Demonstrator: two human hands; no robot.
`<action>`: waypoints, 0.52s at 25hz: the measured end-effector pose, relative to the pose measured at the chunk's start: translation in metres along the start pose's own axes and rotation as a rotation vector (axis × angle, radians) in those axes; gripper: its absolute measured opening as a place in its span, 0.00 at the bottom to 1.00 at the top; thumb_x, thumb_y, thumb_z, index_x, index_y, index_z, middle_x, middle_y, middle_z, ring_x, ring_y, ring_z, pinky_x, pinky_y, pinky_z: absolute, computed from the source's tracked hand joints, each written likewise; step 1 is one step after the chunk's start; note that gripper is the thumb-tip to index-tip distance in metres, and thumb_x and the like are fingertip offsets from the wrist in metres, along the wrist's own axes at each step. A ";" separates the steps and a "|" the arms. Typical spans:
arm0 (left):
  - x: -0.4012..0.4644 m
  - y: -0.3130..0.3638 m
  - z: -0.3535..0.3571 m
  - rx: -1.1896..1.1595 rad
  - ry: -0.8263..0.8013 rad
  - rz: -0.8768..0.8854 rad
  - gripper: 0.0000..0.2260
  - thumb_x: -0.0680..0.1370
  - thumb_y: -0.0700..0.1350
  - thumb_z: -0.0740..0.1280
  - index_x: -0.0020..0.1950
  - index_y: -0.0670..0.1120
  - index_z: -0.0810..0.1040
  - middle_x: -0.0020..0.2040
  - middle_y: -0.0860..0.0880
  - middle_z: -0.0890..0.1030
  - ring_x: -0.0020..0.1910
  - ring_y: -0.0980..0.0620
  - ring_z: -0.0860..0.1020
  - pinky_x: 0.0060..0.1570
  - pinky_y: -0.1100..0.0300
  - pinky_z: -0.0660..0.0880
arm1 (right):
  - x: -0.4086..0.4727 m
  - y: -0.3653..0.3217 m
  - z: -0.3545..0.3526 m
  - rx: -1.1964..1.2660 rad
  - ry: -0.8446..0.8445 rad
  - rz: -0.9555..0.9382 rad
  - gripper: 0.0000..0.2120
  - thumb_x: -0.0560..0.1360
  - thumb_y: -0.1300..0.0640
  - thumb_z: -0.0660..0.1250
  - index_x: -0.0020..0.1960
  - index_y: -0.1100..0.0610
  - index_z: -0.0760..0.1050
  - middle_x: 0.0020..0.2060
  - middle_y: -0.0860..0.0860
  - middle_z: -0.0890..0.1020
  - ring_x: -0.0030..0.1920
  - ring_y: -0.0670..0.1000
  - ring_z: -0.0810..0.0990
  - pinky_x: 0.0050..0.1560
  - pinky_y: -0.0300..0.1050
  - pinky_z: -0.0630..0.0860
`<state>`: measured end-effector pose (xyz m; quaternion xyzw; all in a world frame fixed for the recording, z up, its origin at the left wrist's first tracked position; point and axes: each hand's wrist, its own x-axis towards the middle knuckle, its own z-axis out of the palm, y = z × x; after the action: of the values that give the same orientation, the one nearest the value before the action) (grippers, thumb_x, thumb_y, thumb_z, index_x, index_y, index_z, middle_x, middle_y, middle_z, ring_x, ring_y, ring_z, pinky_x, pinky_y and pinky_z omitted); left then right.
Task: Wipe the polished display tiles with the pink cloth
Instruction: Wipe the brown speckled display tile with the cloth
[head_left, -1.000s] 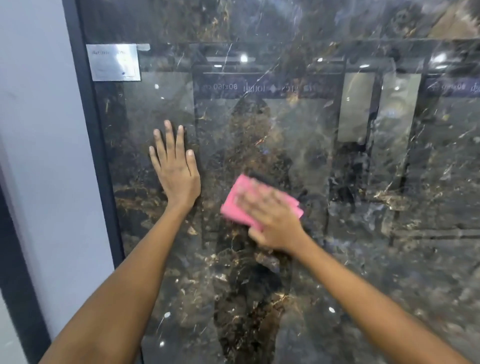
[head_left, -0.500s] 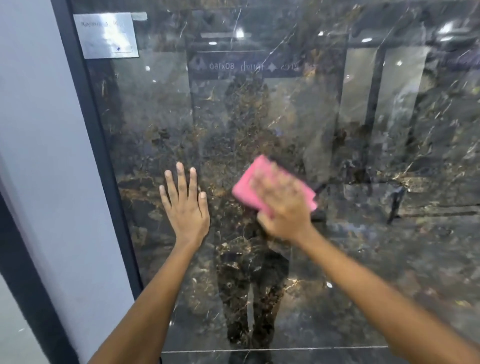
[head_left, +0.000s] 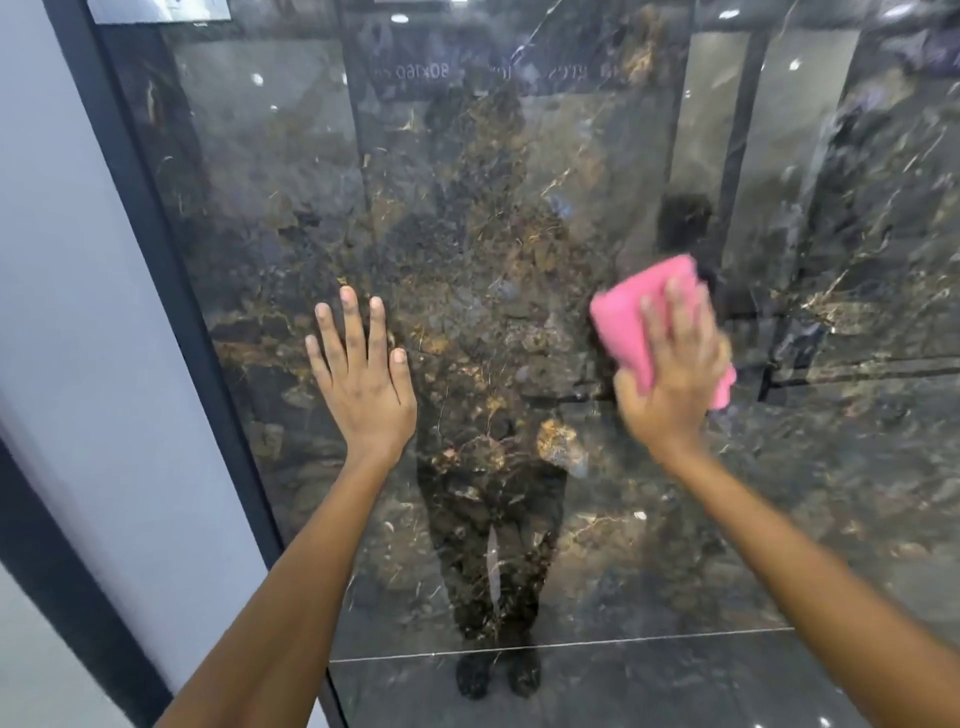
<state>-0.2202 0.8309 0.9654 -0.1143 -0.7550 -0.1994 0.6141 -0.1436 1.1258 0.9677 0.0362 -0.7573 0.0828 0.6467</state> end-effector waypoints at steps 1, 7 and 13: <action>0.001 0.001 -0.001 -0.003 0.003 0.004 0.23 0.84 0.50 0.49 0.79 0.46 0.56 0.78 0.42 0.59 0.78 0.49 0.44 0.76 0.46 0.44 | -0.053 -0.012 0.008 -0.007 -0.156 -0.109 0.44 0.68 0.57 0.64 0.79 0.46 0.46 0.78 0.46 0.50 0.77 0.53 0.50 0.66 0.53 0.65; 0.000 0.002 -0.001 0.015 0.007 0.030 0.23 0.85 0.50 0.46 0.78 0.45 0.57 0.77 0.41 0.60 0.78 0.42 0.51 0.76 0.47 0.45 | -0.129 -0.023 0.005 0.067 -0.586 -0.817 0.42 0.66 0.54 0.74 0.75 0.49 0.57 0.75 0.45 0.59 0.78 0.50 0.46 0.71 0.57 0.66; 0.000 0.004 -0.001 0.018 -0.027 -0.011 0.23 0.84 0.50 0.46 0.78 0.44 0.58 0.76 0.39 0.61 0.76 0.38 0.54 0.75 0.44 0.48 | -0.004 -0.054 0.023 0.095 -0.064 -0.047 0.39 0.70 0.57 0.63 0.77 0.50 0.50 0.77 0.45 0.48 0.77 0.51 0.44 0.66 0.57 0.64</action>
<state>-0.2176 0.8341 0.9662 -0.1074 -0.7655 -0.1946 0.6038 -0.1564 1.0687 0.9649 0.0874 -0.7718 0.1022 0.6214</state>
